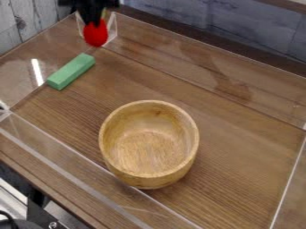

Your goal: Move the red fruit to the left

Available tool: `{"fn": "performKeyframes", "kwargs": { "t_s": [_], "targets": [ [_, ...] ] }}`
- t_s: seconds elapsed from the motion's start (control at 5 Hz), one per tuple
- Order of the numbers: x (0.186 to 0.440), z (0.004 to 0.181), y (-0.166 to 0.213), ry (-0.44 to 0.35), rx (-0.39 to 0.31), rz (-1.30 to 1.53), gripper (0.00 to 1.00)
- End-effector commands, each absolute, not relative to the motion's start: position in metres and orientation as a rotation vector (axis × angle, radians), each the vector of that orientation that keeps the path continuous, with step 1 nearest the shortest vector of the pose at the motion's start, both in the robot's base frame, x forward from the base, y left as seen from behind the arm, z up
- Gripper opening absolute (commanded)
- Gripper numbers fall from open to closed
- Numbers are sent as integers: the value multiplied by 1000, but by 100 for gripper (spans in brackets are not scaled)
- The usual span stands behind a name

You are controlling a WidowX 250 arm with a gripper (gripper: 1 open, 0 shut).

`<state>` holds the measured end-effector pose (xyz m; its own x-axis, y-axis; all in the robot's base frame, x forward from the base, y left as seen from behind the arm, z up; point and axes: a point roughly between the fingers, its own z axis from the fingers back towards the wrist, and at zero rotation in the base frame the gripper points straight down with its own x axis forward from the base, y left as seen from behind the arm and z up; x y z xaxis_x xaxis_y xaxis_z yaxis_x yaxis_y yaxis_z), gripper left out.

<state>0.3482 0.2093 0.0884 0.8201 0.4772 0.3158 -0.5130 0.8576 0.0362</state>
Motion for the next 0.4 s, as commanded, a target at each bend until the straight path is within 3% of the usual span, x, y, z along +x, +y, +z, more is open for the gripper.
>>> {"fn": "performKeyframes", "kwargs": {
  "t_s": [0.0, 0.2],
  "targets": [
    [351, 105, 216, -353, 163, 597, 0],
    [348, 100, 214, -337, 179, 658, 0]
  ]
}}
